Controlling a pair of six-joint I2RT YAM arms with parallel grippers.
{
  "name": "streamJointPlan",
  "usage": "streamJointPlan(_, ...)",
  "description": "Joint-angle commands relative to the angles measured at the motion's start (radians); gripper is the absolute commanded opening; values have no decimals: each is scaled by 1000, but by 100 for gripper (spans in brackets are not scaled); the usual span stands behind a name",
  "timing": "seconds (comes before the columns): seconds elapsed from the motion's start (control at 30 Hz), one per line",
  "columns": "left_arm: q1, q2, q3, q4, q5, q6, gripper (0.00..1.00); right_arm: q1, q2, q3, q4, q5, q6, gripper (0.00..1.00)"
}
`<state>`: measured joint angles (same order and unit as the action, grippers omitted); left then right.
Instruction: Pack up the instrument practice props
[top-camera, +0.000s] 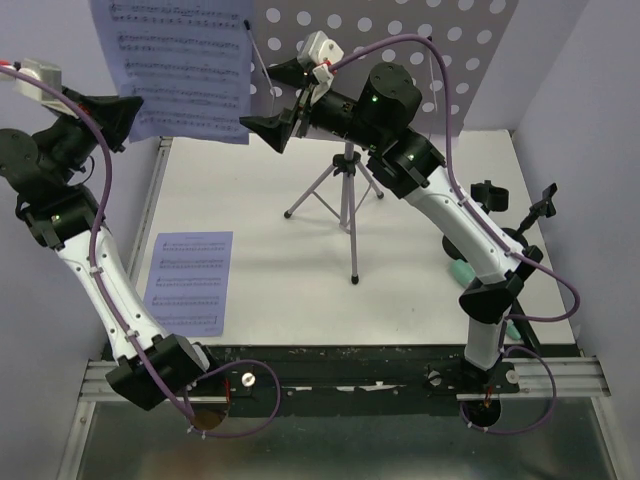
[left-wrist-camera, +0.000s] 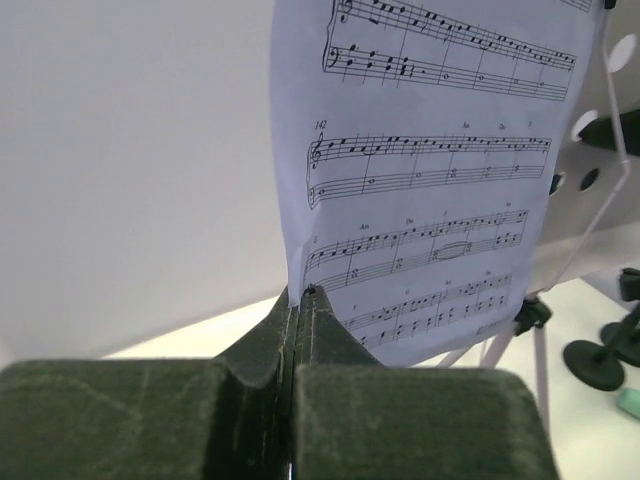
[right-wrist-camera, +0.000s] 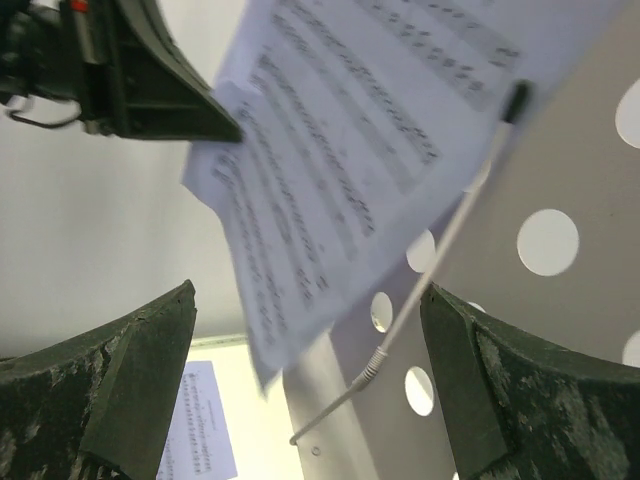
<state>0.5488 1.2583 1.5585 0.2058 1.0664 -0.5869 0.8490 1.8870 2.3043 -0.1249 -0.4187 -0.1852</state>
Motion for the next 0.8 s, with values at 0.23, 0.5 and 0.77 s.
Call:
streamJointPlan(0.23,123,-158,-107,-411,7,441,0,-1,-189,-246,232,204,-287,99)
streamJointPlan(0.5,129,-184,-130,-687,-37,533,0,-1,-287,-371,268,71,-313,99)
streamJointPlan(0.77,134,-183,-192,-1022,-112,777,0,-1,-354,-445,278,18,-275,99)
